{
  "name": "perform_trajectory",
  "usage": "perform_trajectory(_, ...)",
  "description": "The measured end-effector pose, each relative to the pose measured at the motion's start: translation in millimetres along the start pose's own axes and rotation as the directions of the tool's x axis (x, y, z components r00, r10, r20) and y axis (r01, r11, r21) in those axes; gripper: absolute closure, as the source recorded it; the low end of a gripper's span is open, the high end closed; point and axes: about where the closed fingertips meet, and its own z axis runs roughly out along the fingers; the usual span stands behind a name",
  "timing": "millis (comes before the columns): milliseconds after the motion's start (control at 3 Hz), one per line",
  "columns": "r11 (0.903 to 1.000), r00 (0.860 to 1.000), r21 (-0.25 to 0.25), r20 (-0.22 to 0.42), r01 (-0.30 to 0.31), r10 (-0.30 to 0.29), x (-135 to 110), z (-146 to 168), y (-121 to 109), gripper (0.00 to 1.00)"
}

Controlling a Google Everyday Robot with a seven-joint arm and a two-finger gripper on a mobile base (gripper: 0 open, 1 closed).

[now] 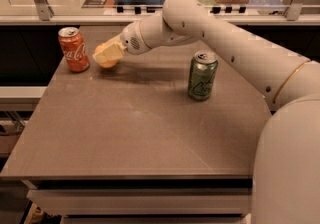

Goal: Move orange near coke can

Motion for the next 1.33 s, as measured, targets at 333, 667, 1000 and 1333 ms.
perform_trajectory(333,0.9995,1.000,-0.030,-0.010,-0.002,0.002,4.0,10.1,0.1,1.00)
perform_trajectory(667,0.9989,1.000,-0.048,-0.014,0.001,-0.002,6.4,15.7,0.1,1.00)
perform_trajectory(1000,0.9986,1.000,-0.052,-0.015,0.001,-0.002,6.5,18.2,1.7,0.82)
perform_trajectory(1333,0.9984,1.000,-0.057,-0.016,0.001,-0.002,6.7,20.9,3.3,0.58)
